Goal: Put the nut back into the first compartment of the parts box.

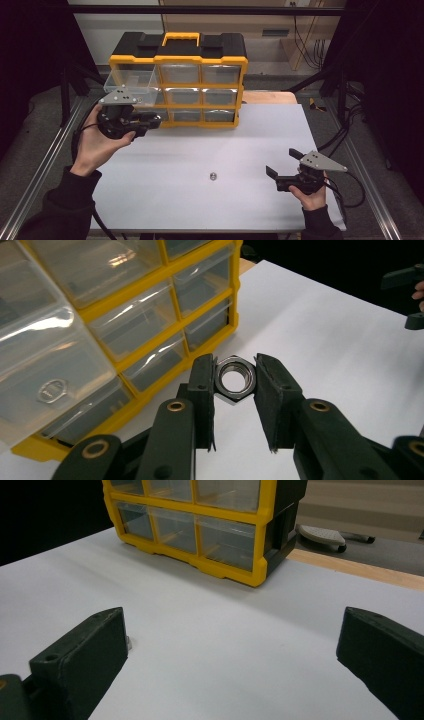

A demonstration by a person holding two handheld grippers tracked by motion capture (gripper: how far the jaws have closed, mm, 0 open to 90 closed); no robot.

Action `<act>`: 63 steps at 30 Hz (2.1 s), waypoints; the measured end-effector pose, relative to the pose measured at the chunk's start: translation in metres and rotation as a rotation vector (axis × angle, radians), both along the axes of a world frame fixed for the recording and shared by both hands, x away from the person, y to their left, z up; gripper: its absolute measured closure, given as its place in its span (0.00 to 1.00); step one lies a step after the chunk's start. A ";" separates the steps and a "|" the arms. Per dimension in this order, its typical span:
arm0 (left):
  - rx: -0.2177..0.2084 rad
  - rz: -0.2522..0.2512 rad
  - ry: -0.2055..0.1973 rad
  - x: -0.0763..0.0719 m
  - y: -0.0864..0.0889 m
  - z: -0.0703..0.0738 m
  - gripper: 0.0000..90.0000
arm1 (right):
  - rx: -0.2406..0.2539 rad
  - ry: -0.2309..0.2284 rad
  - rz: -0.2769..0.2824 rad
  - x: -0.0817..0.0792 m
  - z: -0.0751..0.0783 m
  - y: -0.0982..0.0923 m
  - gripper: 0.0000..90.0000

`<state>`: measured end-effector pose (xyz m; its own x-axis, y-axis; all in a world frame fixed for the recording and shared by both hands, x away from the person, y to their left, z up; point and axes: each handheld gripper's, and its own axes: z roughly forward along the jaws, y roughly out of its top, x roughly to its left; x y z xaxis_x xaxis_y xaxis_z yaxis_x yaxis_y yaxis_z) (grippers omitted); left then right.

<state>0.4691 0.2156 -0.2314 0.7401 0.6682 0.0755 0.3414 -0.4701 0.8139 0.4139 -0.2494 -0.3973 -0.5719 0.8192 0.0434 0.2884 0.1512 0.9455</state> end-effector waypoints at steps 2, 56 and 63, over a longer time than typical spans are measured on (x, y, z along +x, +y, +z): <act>-0.002 0.013 -0.003 0.002 0.002 0.003 0.77 | 0.000 -0.002 0.000 0.000 0.000 0.000 0.01; -0.020 0.296 -0.048 0.076 0.052 0.035 0.77 | 0.008 -0.003 -0.001 -0.001 0.002 -0.002 0.01; -0.009 0.322 -0.040 0.083 0.058 0.030 0.77 | 0.005 -0.005 0.002 -0.001 0.001 -0.002 0.01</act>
<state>0.5517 0.2736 -0.2016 0.4867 0.8686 0.0933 0.4388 -0.3354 0.8336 0.4130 -0.2518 -0.3959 -0.5735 0.8180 0.0442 0.2832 0.1474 0.9477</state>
